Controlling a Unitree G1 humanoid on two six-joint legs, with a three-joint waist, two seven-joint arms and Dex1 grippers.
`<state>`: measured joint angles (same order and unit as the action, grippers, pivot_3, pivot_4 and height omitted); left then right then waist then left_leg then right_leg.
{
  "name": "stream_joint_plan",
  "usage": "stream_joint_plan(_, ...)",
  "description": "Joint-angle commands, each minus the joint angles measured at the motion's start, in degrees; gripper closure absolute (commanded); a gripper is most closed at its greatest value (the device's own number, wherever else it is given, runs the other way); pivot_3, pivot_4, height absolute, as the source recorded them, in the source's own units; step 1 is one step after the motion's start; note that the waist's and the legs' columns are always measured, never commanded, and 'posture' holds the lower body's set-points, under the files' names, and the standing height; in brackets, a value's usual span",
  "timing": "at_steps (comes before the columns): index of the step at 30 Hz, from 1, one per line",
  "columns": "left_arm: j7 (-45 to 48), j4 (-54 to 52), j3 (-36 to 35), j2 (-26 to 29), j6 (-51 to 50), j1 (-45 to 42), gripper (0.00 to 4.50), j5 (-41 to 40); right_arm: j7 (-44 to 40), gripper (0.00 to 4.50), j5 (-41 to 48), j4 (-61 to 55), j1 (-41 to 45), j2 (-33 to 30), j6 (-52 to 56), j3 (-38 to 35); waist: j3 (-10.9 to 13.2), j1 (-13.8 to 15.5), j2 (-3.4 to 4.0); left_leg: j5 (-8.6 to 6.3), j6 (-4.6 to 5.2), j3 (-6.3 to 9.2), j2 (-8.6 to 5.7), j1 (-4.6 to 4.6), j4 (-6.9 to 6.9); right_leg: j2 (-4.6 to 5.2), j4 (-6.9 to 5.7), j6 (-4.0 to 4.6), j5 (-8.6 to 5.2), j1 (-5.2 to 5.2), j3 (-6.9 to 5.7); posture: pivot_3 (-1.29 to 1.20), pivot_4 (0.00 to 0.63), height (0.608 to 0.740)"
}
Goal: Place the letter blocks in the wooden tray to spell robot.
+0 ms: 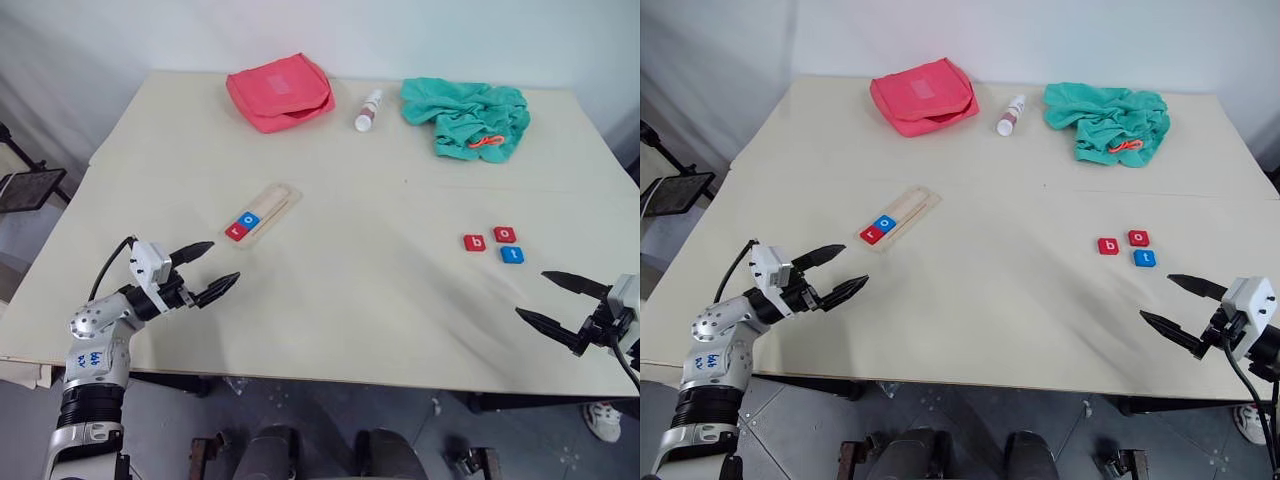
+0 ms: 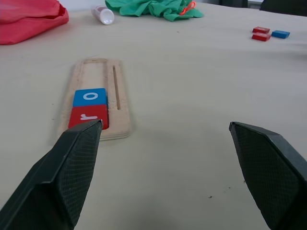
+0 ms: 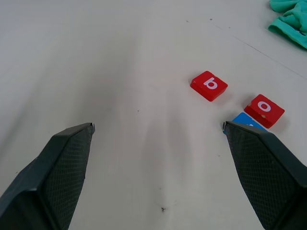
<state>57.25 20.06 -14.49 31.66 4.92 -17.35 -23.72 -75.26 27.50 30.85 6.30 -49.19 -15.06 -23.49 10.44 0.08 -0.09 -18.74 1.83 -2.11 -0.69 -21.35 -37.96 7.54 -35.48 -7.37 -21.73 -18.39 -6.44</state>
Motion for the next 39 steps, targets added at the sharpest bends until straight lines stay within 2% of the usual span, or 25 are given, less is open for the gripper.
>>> stream_joint_plan(1, -0.65, -2.55, -1.13, 0.68, -0.30, 0.16, 0.00, -1.03, 0.33, 0.01, 0.03, -0.56, -0.01, -0.43, -0.47, -1.25, 0.00, 0.00, 0.00, 0.00, 0.00, 0.00, 0.00, 0.00, 0.00, 0.00, 0.00, 0.00, 0.00, 0.00, 0.00, 0.00, 0.150, 0.740)
stream_joint_plan(7, -2.33, -4.10, -1.04, 1.07, -1.41, 0.98, 0.00, -0.66, 1.43, 0.01, -0.55, -1.90, 0.56, -0.52, 1.21, -0.59, 0.00, -0.05, 0.00, 0.00, 0.00, 0.00, 0.00, 0.00, 0.00, 0.00, 0.00, 0.00, 0.00, 0.00, 0.01, 0.00, 0.150, 0.740)
stream_joint_plan(14, -3.88, -10.05, -3.26, 5.25, -3.27, 8.00, 0.00, -0.19, 2.32, 0.01, -1.11, -2.91, 4.43, -0.10, 2.05, 0.82, 0.00, -0.30, 0.01, 0.00, -0.01, -0.06, 0.11, 0.04, 0.00, 0.01, -0.01, 0.00, 0.00, -0.02, 0.16, 0.00, 0.150, 0.740)
stream_joint_plan(20, -4.65, -9.94, -5.68, 7.61, -3.57, 10.34, 0.00, -0.87, 2.68, 0.01, -2.51, -2.09, 9.05, 0.50, 1.53, 3.09, 0.01, -0.06, 0.03, 0.00, -0.01, -0.04, 0.11, 0.04, -0.03, 0.07, 0.00, 0.01, 0.00, -0.01, 0.32, 0.00, 0.150, 0.740)
stream_joint_plan(26, -8.30, -6.74, -3.28, 7.36, -4.56, 4.41, 0.00, 2.48, 2.61, 0.01, -3.01, -3.99, 11.93, 1.82, 2.09, 5.18, 0.02, 0.16, 0.02, 0.00, -0.01, 0.04, 0.07, -0.01, -0.07, 0.05, -0.02, 0.00, 0.00, 0.00, 0.28, 0.00, 0.150, 0.740)
stream_joint_plan(30, -9.15, -4.64, -0.30, 7.45, -7.70, -0.20, 0.00, 4.47, 2.63, 0.01, -3.06, -4.66, 13.39, 2.50, 2.35, 6.09, 0.01, -0.12, 0.02, 0.00, -0.01, -0.01, 0.04, -0.01, -0.06, -0.02, -0.10, 0.00, 0.00, -0.04, 0.15, 0.00, 0.150, 0.740)
stream_joint_plan(34, -11.51, 0.44, 4.57, 6.85, -14.71, -9.76, 0.00, 7.62, 1.65, 0.01, -2.80, -6.13, 14.23, 2.85, 2.70, 7.42, 0.02, -0.10, 0.01, 0.00, -0.01, -0.01, 0.04, -0.01, -0.06, -0.10, -0.18, 0.00, 0.00, -0.10, 0.06, 0.00, 0.150, 0.740)
stream_joint_plan(39, -13.37, 0.99, 8.46, 6.17, -18.40, -14.12, 0.00, 11.06, 2.14, 0.01, -2.78, -7.44, 13.97, 3.30, 2.92, 7.65, 0.03, -0.13, 0.00, -0.01, 0.00, 0.01, -0.04, -0.02, -0.07, -0.09, -0.27, 0.00, 0.00, -0.12, 0.04, 0.00, 0.150, 0.740)
